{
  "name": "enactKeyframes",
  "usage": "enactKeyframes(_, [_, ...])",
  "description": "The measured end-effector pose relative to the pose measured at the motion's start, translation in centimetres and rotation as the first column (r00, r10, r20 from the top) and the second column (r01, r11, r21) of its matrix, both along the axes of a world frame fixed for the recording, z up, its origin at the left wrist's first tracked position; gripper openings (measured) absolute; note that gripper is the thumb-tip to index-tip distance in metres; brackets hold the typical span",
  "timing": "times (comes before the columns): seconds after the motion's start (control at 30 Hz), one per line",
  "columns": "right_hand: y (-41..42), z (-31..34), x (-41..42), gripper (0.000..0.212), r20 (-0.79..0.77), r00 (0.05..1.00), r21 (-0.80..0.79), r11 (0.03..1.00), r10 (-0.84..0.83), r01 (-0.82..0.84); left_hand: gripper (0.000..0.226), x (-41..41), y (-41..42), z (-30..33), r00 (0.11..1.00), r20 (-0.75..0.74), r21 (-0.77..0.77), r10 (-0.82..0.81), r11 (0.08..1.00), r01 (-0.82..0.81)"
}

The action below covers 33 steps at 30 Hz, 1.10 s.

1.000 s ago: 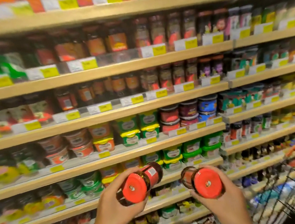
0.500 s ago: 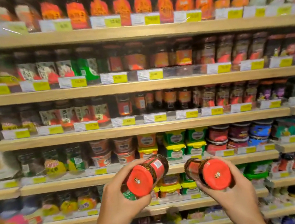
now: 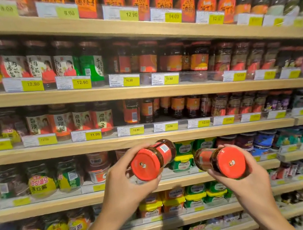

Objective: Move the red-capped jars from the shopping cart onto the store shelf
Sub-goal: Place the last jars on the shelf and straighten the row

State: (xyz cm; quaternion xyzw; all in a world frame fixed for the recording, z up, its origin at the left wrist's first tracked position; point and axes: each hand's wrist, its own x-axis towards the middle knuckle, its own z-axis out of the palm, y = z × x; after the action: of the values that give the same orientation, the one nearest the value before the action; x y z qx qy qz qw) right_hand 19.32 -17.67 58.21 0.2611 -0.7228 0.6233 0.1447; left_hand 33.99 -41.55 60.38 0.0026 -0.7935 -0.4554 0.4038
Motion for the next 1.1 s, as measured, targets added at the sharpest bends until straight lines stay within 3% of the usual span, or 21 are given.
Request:
enactKeyframes(0.23, [-1.3,3.2,-2.5,0.068,-0.084,0.996,-0.050,0.998,-0.030,0.026,0.072,-3.1,-0.9,3.8,0.998,-0.064,-0.055,-0.022,0.998,0.019])
enactKeyframes(0.5, [-1.6,5.1,-7.4,0.066,-0.172,0.983,-0.096,0.994,-0.060,0.044,0.071,-8.3,-1.0,6.8,0.994,-0.099,-0.218,0.054,0.973,-0.075])
enactKeyframes(1.1, [-2.5,6.3,-16.1,0.066,-0.240,0.970,-0.159,0.985,0.031,-0.071,0.076,-16.9,-1.8,6.6,0.966,-0.067,-0.400,0.248,0.881,-0.254])
